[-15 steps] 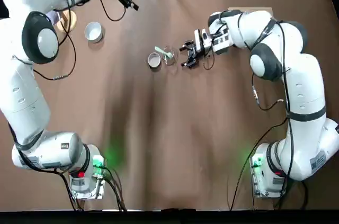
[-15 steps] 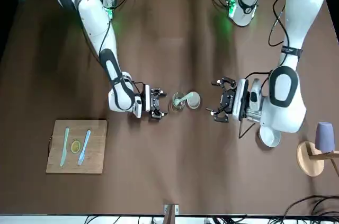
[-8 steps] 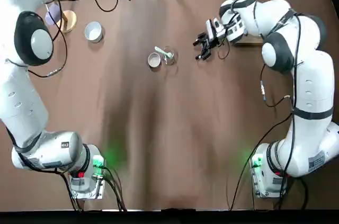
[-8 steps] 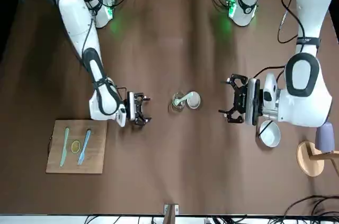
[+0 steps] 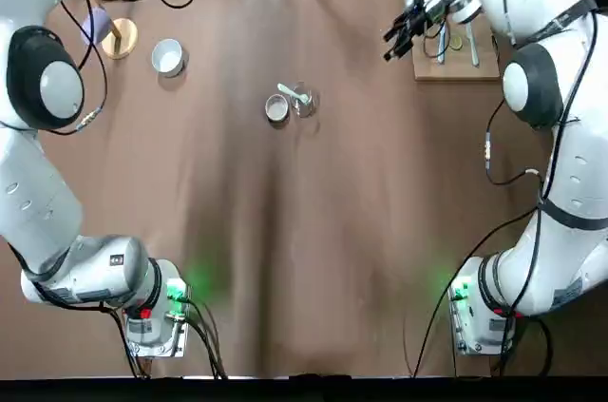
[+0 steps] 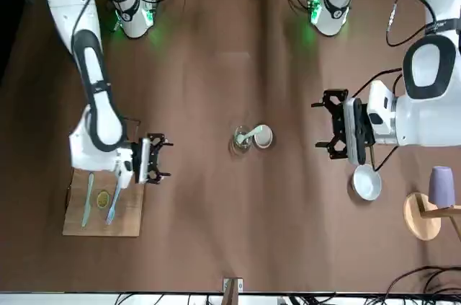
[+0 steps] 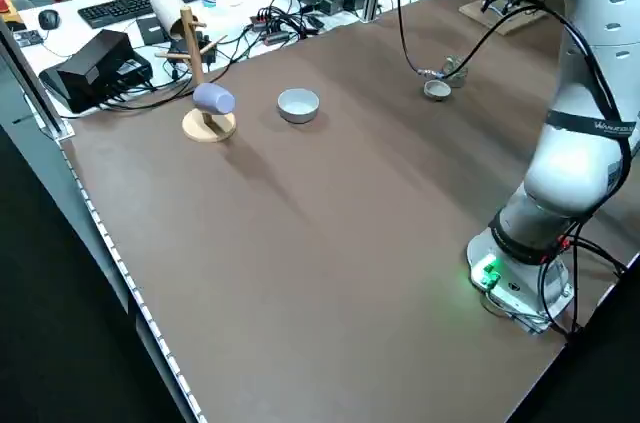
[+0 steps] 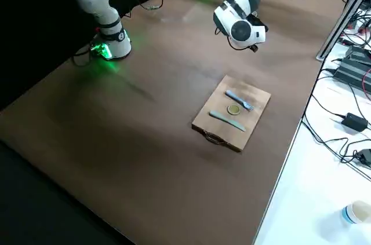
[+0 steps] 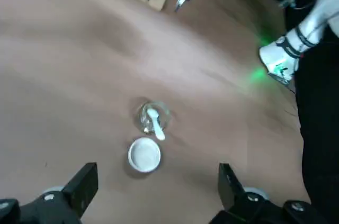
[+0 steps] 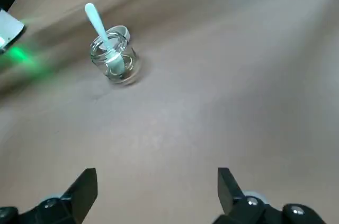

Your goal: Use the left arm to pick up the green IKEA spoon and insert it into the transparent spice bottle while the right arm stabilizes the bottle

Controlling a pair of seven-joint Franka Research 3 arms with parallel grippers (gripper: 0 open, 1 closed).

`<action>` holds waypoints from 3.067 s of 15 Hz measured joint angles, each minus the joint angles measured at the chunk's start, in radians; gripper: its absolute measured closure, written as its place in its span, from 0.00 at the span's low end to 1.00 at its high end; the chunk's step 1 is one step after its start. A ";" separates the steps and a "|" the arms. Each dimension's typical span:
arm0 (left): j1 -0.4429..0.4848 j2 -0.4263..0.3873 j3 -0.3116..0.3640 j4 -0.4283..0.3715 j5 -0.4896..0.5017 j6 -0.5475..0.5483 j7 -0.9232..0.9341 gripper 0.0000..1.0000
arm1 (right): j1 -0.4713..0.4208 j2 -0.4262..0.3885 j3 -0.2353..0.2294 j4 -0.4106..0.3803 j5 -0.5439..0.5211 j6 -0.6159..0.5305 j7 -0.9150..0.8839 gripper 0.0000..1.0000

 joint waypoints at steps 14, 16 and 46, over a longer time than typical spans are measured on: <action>0.044 -0.127 0.009 -0.012 0.521 0.000 -0.829 0.00 | -0.033 -0.052 -0.102 0.324 -0.498 -0.243 0.849 0.00; 0.044 -0.138 0.009 -0.012 0.564 0.000 -0.944 0.00 | -0.033 -0.063 -0.109 0.376 -0.560 -0.319 0.984 0.00; 0.035 -0.232 0.040 -0.001 0.686 -0.036 -1.173 0.00 | -0.343 -0.454 0.207 0.205 -1.033 -0.387 1.646 0.00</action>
